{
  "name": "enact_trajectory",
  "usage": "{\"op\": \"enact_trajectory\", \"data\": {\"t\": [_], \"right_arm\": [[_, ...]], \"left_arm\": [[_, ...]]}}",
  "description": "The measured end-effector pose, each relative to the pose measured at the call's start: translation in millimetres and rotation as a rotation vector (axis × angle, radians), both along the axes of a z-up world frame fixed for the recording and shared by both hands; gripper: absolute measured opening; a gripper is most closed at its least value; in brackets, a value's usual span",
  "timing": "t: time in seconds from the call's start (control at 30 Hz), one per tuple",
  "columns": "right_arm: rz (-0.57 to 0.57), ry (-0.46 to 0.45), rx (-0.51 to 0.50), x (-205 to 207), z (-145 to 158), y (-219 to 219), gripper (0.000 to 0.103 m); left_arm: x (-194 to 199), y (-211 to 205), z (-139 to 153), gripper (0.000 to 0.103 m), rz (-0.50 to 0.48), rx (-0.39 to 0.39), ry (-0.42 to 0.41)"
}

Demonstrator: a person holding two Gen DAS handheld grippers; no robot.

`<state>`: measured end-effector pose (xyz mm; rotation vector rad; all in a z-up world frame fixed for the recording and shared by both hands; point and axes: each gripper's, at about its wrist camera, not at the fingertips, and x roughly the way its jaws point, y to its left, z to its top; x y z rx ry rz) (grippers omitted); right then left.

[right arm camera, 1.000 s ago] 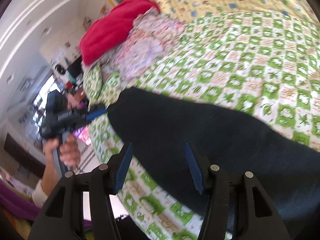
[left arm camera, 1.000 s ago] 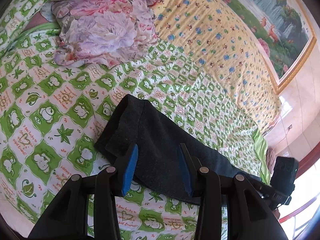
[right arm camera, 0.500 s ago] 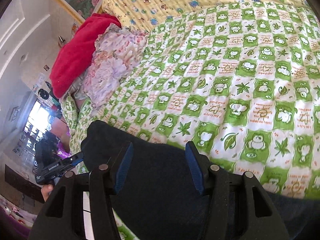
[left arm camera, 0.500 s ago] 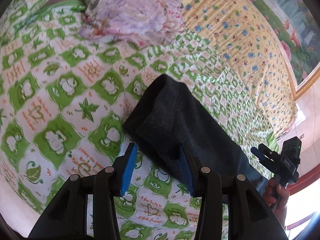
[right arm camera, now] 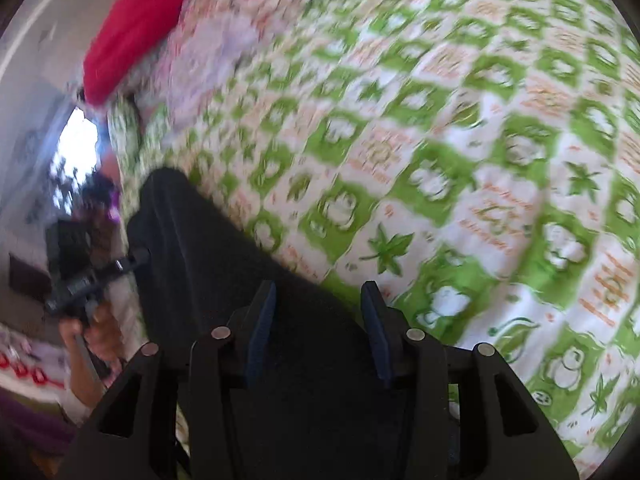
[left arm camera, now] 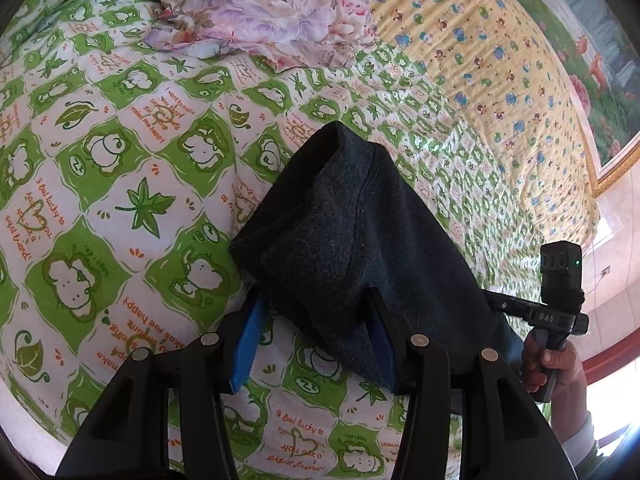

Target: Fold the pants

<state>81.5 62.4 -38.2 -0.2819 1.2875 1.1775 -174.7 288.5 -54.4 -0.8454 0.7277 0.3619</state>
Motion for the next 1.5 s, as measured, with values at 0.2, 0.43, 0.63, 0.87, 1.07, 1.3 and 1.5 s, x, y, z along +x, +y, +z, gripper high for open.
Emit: {"op": "enact_trajectory", "data": {"t": [0.2,0.43,0.63,0.87,1.07,1.3,1.5], "right_arm": [[0.108,-0.110,-0.050,-24.6,6.4,6.4,0.027],[0.041,-0.522,0.001,-63.9,61.5,-2.7,0.010],[-0.061,-0.594,0.041,-65.9,53.9,8.3,0.010],[-0.145,-0.438,0.075,-56.2,25.5,10.1,0.020],[-0.263,-0.374,0.199,-60.2,57.4,-42.2,0.022],[-0.400,-0.301,0.249,-75.1,64.7,-118.3,0.022],[-0.523,-0.252,0.239,-84.2,56.6,-175.3,0.024]], "left_arm": [[18.4,4.9,-2.3,0.050,-0.015,0.012,-0.034],[10.6,-8.5,43.3,0.023,-0.030,0.138,-0.159],[-1.5,-20.7,65.6,0.023,-0.035,0.272,-0.170],[4.1,9.0,15.0,0.040,-0.030,0.205,-0.015],[-32.7,10.6,45.5,0.054,0.102,0.246,-0.089],[-17.0,-20.9,70.9,0.058,0.007,0.278,-0.101],[25.6,-64.9,75.8,0.058,-0.139,0.279,-0.111]]}}
